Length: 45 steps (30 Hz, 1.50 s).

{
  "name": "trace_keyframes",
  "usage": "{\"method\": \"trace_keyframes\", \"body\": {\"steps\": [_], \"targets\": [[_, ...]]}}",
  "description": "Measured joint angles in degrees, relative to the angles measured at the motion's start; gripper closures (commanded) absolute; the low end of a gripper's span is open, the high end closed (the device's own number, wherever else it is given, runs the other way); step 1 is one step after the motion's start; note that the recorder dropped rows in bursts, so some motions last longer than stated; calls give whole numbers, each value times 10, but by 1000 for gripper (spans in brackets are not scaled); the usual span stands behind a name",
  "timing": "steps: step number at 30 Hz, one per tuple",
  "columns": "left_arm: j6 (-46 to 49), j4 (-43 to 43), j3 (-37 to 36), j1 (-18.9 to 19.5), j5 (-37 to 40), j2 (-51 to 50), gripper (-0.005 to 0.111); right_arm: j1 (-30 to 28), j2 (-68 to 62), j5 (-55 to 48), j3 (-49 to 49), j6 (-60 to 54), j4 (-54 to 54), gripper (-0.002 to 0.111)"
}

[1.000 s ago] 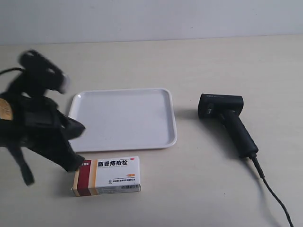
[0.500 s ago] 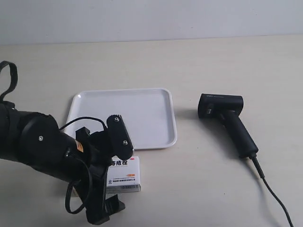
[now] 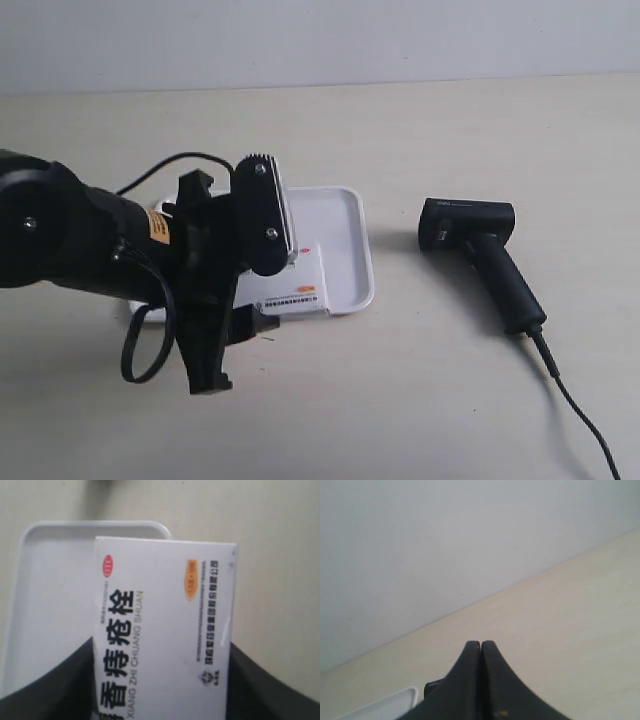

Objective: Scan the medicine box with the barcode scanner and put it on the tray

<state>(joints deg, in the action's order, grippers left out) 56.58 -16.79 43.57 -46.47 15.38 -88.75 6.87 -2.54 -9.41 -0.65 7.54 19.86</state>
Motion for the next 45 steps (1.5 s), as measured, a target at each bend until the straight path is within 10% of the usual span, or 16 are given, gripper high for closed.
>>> {"method": "trace_keyframes", "body": {"steps": [3,9,12,23,36,45], "targets": [[15,49,4,43,7,-1,107,0,-134,-9,-41,-207,196,106],[117,-39,4,104,8,-42,107,0,-535,-128,-180,-609,486,49],[151,-68,4,104,-21,-42,107,0,-702,-206,-260,-674,499,40],[166,-74,26,104,-41,-42,107,131,-822,-30,-303,-680,487,41],[168,-74,28,104,-35,-42,107,137,-980,14,-387,-676,488,41],[168,-75,28,104,-35,-42,107,137,-994,36,-390,-682,477,78]]}}
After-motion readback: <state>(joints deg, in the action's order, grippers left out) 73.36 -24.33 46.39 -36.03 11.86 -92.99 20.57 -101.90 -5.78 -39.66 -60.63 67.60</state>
